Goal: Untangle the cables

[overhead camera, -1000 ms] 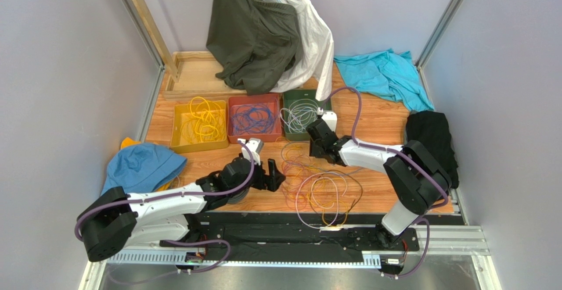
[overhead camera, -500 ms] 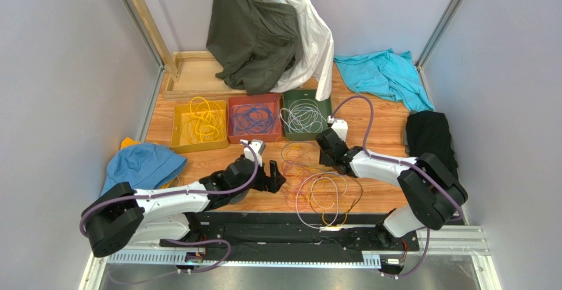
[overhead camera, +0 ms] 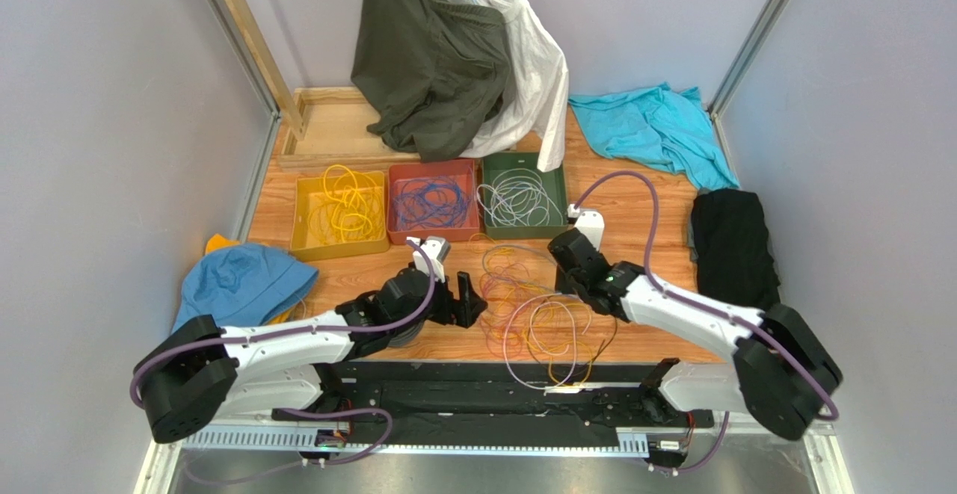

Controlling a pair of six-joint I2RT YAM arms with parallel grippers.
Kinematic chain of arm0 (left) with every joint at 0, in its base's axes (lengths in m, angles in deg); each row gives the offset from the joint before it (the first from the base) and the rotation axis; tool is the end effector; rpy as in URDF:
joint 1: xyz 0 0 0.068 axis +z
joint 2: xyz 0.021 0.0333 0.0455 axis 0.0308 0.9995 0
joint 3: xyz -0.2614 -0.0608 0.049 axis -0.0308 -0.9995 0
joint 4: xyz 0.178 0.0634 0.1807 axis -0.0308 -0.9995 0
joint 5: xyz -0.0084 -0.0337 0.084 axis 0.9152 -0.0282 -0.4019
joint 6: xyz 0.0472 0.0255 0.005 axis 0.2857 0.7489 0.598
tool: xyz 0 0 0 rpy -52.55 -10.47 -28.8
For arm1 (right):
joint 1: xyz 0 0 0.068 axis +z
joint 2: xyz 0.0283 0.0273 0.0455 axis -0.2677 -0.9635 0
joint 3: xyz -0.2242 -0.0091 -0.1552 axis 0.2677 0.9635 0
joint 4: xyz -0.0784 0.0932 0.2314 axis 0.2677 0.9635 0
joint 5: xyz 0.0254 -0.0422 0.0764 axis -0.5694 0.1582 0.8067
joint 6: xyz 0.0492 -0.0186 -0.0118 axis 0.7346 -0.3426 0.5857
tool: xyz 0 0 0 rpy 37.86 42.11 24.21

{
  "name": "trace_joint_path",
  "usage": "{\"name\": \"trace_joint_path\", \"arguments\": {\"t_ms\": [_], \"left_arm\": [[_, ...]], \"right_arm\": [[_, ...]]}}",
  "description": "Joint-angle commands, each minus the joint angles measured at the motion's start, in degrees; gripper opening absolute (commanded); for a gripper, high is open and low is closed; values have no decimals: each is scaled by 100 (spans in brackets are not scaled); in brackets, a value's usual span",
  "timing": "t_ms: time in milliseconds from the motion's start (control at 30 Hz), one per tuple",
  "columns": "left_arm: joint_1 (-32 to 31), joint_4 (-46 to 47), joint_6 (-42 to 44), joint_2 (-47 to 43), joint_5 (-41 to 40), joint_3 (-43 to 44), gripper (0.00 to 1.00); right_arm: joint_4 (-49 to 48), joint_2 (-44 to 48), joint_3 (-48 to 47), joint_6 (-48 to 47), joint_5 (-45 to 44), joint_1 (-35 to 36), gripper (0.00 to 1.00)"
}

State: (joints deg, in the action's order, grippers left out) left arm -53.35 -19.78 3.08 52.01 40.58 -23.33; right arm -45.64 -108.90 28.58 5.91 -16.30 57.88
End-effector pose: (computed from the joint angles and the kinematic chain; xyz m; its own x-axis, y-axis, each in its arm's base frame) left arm 0.1267 -0.1724 0.1710 -0.6848 -0.1316 -0.7168 0.3849 0.7698 -0.5091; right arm 0.1819 0.1463 0.1753 -0.7552 0.0118 -0.6554 -0.0221 0.9988 0.0436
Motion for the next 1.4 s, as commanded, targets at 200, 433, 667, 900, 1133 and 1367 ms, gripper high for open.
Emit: {"name": "trace_joint_path", "arguments": {"t_ms": [200,433,667,900,1133,1367], "left_arm": [[-26,-318,118,-637,-304,259,98],[-26,-503,478,-1156,-559,497,98],[-26,-336,277,-797,-305,418,98],[-26,-64,57,-629,-111,120,98],[-26,182,22,-541,-58,-74,98],[-26,270,30,-445,-58,-162,98]], "right_arm": [[1115,2868,-827,-189,-56,318,0],[1967,3126,-1593,-497,164,327,12],[1574,1939,-752,-269,682,318,49],[651,684,-494,-198,700,292,47],[360,-153,-556,-251,709,239,45],[176,-514,-337,-198,683,177,43]]}}
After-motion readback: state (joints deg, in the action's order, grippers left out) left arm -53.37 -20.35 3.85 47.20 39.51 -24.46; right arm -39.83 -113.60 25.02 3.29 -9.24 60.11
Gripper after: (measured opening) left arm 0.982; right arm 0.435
